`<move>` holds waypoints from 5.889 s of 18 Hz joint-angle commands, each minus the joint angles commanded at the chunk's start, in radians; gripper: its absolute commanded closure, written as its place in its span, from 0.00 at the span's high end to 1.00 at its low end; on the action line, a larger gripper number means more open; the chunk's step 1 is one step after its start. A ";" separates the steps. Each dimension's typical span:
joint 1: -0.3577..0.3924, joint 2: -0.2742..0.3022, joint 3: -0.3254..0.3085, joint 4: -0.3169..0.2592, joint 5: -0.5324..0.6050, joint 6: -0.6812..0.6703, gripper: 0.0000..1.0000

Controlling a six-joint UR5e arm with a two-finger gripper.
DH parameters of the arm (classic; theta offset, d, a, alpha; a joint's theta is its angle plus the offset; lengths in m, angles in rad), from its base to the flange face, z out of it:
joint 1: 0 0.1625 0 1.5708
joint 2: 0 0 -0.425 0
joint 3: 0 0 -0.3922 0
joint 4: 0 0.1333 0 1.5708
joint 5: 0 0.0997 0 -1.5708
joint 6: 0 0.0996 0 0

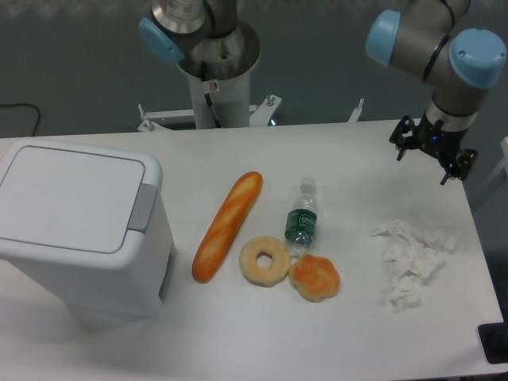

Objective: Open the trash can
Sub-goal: 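Move the open gripper from its rest pose toward the table center, then swing the gripper over the water bottle toward the baguette, then lower the gripper onto the lid edge of the white trash can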

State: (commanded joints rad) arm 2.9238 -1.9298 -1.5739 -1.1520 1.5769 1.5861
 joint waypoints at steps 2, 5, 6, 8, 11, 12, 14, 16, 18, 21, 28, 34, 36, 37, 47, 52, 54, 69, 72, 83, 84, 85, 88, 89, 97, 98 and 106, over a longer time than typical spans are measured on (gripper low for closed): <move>0.000 0.000 -0.002 0.002 -0.003 0.002 1.00; 0.005 -0.006 -0.005 0.006 -0.011 0.002 1.00; 0.014 -0.005 -0.005 0.006 -0.011 0.003 1.00; 0.037 -0.003 -0.008 0.008 -0.012 0.014 1.00; 0.069 -0.012 -0.018 0.017 -0.017 0.011 1.00; 0.069 -0.014 -0.015 0.018 -0.014 0.011 1.00; 0.066 -0.009 -0.014 0.015 0.052 0.003 1.00; 0.051 -0.009 -0.015 0.008 0.186 0.009 1.00; 0.038 -0.008 -0.017 0.011 0.201 0.012 1.00; 0.035 -0.003 -0.017 0.012 0.183 0.006 1.00; 0.034 0.044 -0.066 0.003 0.105 -0.038 1.00; 0.005 0.107 -0.107 0.000 0.015 -0.124 0.83; -0.008 0.115 -0.104 -0.024 0.014 -0.173 0.60; -0.015 0.121 -0.100 -0.040 0.009 -0.192 0.50; -0.121 0.201 -0.060 -0.126 -0.159 -0.475 0.10; -0.189 0.236 -0.055 -0.135 -0.219 -0.613 0.09; -0.222 0.236 -0.052 -0.133 -0.230 -0.661 0.09; -0.314 0.276 -0.002 -0.127 -0.382 -0.945 0.09; -0.353 0.273 0.024 -0.126 -0.399 -1.015 0.09; -0.462 0.269 0.080 -0.052 -0.506 -1.140 0.09; -0.472 0.261 0.080 -0.035 -0.511 -1.159 0.09; -0.480 0.256 0.080 -0.029 -0.511 -1.172 0.09; -0.502 0.255 0.083 -0.029 -0.521 -1.178 0.09; -0.508 0.253 0.081 -0.029 -0.525 -1.180 0.09; -0.551 0.227 0.074 -0.028 -0.525 -1.212 0.09; -0.552 0.227 0.074 -0.029 -0.525 -1.218 0.09; -0.583 0.213 0.069 -0.029 -0.523 -1.259 0.09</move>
State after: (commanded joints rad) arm 2.3409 -1.7165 -1.5048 -1.1812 1.0538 0.3267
